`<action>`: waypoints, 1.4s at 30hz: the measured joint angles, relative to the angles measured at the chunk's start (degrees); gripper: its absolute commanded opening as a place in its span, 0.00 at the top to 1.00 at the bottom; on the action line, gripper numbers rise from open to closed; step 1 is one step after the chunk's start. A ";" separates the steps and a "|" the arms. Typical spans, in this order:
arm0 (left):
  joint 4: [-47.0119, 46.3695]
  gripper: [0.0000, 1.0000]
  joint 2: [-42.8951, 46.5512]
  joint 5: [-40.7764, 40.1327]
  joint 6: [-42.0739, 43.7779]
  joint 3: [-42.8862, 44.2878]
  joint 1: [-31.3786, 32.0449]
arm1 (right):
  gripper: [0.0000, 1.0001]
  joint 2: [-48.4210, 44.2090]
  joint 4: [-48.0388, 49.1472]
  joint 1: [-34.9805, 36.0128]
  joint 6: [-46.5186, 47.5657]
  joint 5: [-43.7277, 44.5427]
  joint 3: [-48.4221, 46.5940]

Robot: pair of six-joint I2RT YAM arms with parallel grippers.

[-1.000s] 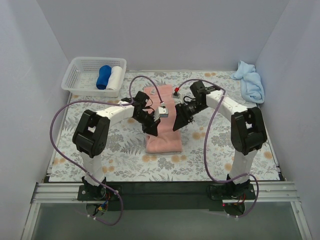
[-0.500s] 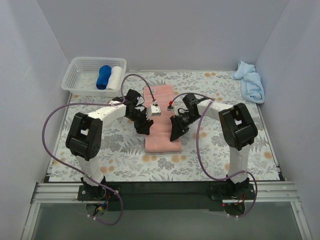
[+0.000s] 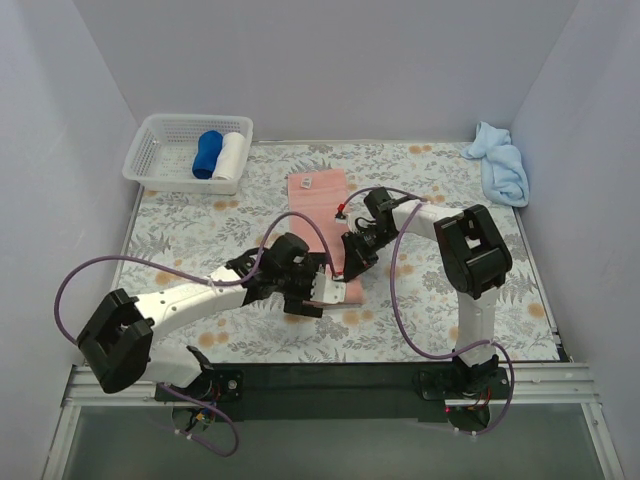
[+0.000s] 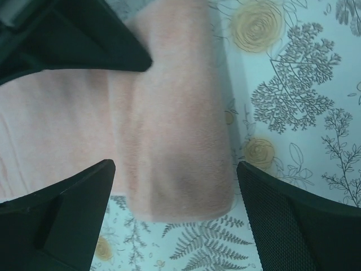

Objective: Roll the towels
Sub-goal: Roll the towel

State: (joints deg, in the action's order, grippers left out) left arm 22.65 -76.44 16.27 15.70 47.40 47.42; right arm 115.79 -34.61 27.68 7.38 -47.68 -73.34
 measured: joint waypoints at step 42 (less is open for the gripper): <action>6.21 0.86 -18.67 9.97 -5.99 8.39 -0.07 | 0.39 -14.56 -2.84 -2.95 6.75 5.49 1.79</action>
State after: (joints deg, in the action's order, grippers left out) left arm 28.86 -95.11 26.24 9.72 55.79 47.35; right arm 101.23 -37.45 24.73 14.13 -42.19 -71.55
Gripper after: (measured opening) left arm 0.207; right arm 0.592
